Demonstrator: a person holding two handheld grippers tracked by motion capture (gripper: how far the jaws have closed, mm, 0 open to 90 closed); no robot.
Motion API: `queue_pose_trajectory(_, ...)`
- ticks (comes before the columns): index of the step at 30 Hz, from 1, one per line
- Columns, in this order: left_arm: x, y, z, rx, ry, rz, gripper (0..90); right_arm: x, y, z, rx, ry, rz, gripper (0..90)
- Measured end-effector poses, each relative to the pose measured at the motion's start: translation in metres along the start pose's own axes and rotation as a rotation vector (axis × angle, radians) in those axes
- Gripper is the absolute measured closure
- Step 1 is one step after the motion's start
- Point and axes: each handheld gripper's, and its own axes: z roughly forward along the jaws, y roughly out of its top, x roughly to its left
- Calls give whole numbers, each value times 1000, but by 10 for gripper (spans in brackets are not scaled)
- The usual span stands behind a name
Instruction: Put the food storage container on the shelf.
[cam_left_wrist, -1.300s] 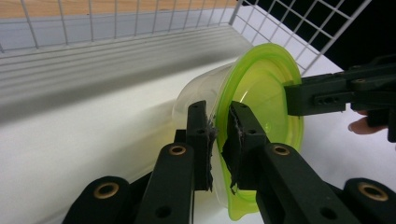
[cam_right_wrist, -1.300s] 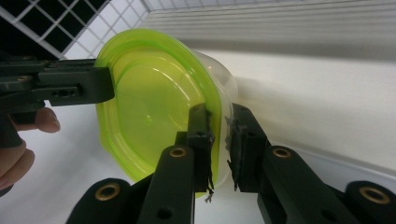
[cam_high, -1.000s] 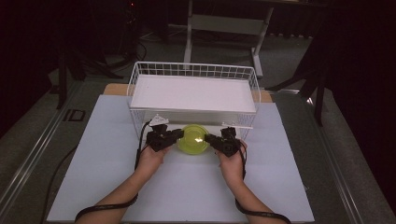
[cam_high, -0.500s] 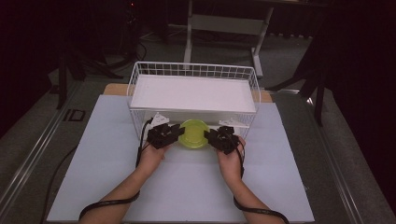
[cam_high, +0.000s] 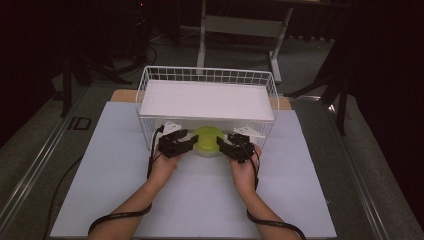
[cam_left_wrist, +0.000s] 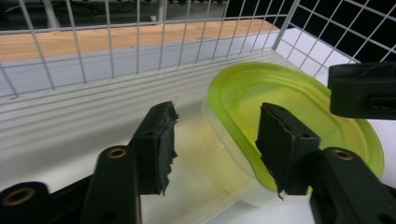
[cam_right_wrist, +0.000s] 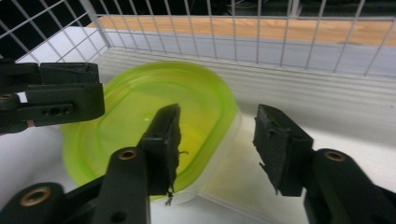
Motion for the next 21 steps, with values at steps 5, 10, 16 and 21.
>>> queue_pose_trajectory(5,1,-2,-11,-19,-9,-19,442,5,-1,-4,-7,-7,-30,481)
queue_pose_trajectory(10,1,0,-26,-25,-39,-15,423,11,-1,-16,-4,20,-28,477)
queue_pose_trajectory(16,-1,-4,-43,-19,-80,-44,352,22,-6,-30,-2,67,-29,477)
queue_pose_trajectory(21,-3,-8,-57,-25,-108,-9,226,32,-9,-43,-4,87,-71,530)
